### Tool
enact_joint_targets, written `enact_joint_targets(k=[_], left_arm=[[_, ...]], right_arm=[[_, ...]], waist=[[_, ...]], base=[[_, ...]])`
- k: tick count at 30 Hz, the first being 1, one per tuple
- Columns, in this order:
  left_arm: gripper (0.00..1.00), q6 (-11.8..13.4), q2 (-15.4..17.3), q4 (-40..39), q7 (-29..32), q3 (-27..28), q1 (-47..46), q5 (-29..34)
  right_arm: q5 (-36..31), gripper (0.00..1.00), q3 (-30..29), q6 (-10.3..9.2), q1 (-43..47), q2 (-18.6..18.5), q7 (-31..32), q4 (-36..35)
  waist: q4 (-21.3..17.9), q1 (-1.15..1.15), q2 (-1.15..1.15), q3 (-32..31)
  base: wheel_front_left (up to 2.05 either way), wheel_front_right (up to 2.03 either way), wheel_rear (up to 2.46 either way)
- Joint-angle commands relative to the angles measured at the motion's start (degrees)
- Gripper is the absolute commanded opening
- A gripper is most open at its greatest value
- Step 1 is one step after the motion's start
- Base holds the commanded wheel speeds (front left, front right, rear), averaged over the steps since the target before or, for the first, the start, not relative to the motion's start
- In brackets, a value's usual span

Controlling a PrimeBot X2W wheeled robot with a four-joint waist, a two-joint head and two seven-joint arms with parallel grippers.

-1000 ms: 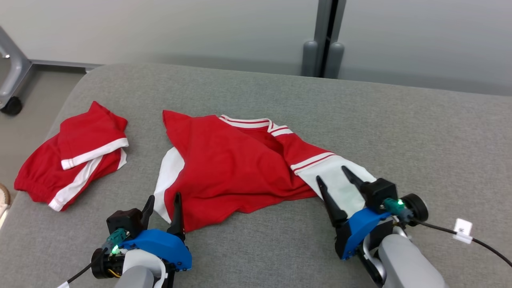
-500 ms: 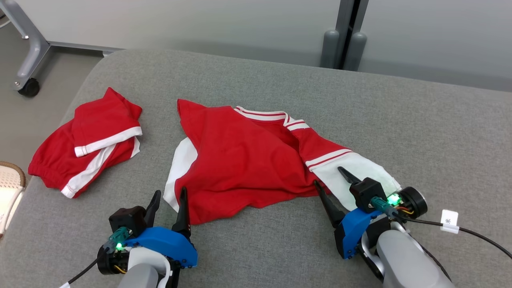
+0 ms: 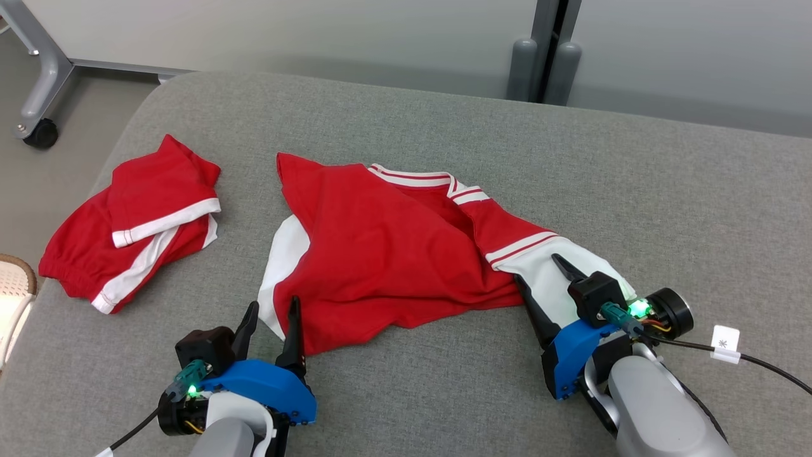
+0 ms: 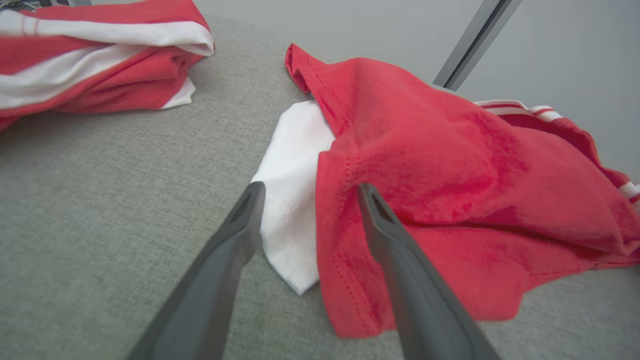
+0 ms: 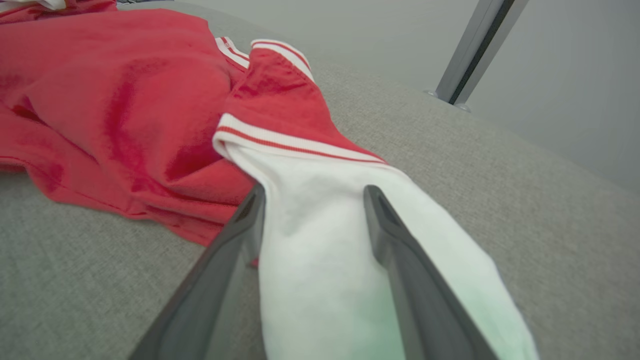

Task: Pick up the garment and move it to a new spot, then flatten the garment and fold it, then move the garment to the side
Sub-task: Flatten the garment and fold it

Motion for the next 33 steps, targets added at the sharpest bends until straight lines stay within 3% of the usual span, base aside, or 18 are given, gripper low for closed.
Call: enact_joint_targets(k=[1, 2, 3, 4, 9, 15, 25, 26, 27, 28, 33], left_arm=[[1.0, 0.1, 0.0, -0.1, -0.2, -0.1, -0.2, -0.3], [1.0, 0.1, 0.0, -0.1, -0.2, -0.2, -0.2, -0.4], [1.0, 0.2, 0.0, -0.2, -0.2, -0.3, -0.3, -0.4], [1.0, 0.2, 0.0, -0.3, -0.2, -0.4, -0.2, -0.4], [1.0, 0.3, 0.0, -0.5, -0.2, -0.4, 0.1, -0.1], [1.0, 0.2, 0.0, -0.2, -0.2, 0.3, 1.0, 0.4], [1.0, -0.2, 0.0, -0.1, -0.2, -1.1, 0.4, 0.3], [1.0, -0.2, 0.0, -0.2, -0.2, -1.4, 0.1, 0.2], [1.0, -0.2, 0.0, -0.2, -0.2, -1.7, -0.1, 0.1], [1.0, -0.1, 0.0, -0.3, -0.2, -1.9, -0.4, 0.1], [1.0, 0.2, 0.0, -0.5, -0.2, -1.7, -0.6, 0.2]], right_arm=[[-0.5, 0.66, -0.1, -0.02, -0.8, -0.2, 0.0, -0.2], [-0.5, 0.45, -0.2, -0.02, -0.8, -0.2, 0.0, -0.3], [-0.5, 0.13, -0.2, -0.02, -0.7, -0.2, 0.0, -0.5], [0.0, 0.0, -0.1, -0.02, -0.7, -0.2, 0.0, -1.0], [1.8, 0.0, -1.2, -0.02, -0.8, -0.2, 0.0, -4.3], [5.1, 0.0, -7.8, -0.02, -0.5, -0.2, 0.0, -7.1], [3.6, 0.0, -18.7, -0.02, -2.9, -2.2, 0.0, -1.8], [2.7, 0.06, -19.9, -0.02, -3.3, -2.8, 0.0, -0.3], [2.1, 0.4, -21.3, -0.02, -4.0, -3.3, 0.0, 0.3], [0.9, 1.0, -22.7, -0.02, -4.6, -4.0, 0.0, 0.9], [-3.6, 1.0, -32.8, -0.02, -5.7, -4.9, 0.0, 0.8]], waist=[[0.0, 0.0, 0.0, 0.0], [0.0, 0.0, 0.0, 0.0], [0.0, 0.0, 0.0, 0.0], [0.0, 0.0, 0.0, 0.0], [-0.4, 0.0, 0.0, 0.0], [-2.7, 0.0, 0.0, -0.9], [-4.4, 0.0, 0.0, -0.1], [-4.2, 0.0, 0.0, 0.3], [-3.9, 0.0, 0.0, 0.6], [-3.6, 0.0, 0.0, 1.0], [-2.8, 0.0, 0.0, 2.3]], base=[[0.0, 0.0, 0.0], [0.0, 0.0, 0.0], [0.0, 0.0, 0.0], [0.0, 0.0, 0.0], [0.0, 0.0, 0.0], [0.0, 0.0, 0.0], [0.0, 0.0, 0.0], [0.0, 0.0, 0.0], [0.0, 0.0, 0.0], [0.0, 0.0, 0.0], [0.0, 0.0, 0.0]])
